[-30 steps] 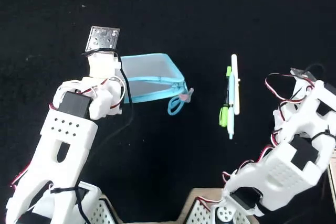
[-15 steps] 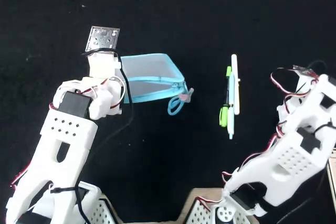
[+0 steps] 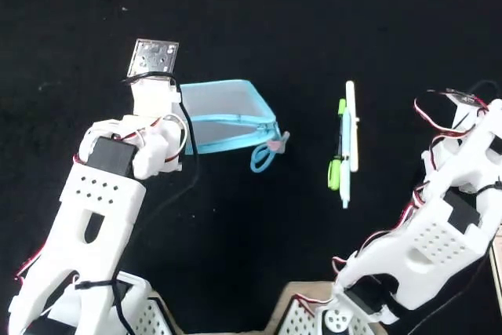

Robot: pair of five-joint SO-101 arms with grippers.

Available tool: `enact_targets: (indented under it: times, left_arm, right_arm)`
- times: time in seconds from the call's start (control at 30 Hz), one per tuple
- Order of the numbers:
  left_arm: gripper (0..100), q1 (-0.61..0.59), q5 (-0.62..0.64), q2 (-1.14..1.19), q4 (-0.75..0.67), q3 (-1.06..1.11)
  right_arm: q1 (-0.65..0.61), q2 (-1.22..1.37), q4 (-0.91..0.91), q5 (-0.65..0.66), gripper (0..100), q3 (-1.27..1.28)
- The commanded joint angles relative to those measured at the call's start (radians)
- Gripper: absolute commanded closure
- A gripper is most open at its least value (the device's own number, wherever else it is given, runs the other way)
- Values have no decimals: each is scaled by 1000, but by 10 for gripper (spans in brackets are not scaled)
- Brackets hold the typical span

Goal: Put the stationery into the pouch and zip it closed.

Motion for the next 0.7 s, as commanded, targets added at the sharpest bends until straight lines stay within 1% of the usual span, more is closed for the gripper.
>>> enact_targets:
  times: [0.0, 0.13, 0.3, 0.5, 0.6, 0.67]
  left_arm:
    - [970, 16, 9, 8, -5, 28]
    - [970, 16, 9, 8, -5, 28]
    - [970, 16, 9, 8, -5, 28]
    - [970, 16, 9, 8, -6, 28]
    - [970, 16, 9, 8, -6, 28]
    - [970, 16, 9, 8, -6, 27]
  right_arm:
    - [6, -33, 11, 2, 975, -48]
    - [0, 51, 18, 2, 913, -48]
    - [6, 114, 41, -11, 910, -50]
    - [6, 120, 48, -52, 909, -48]
    - [6, 108, 48, -48, 908, -16]
    - [2, 77, 34, -48, 886, 13]
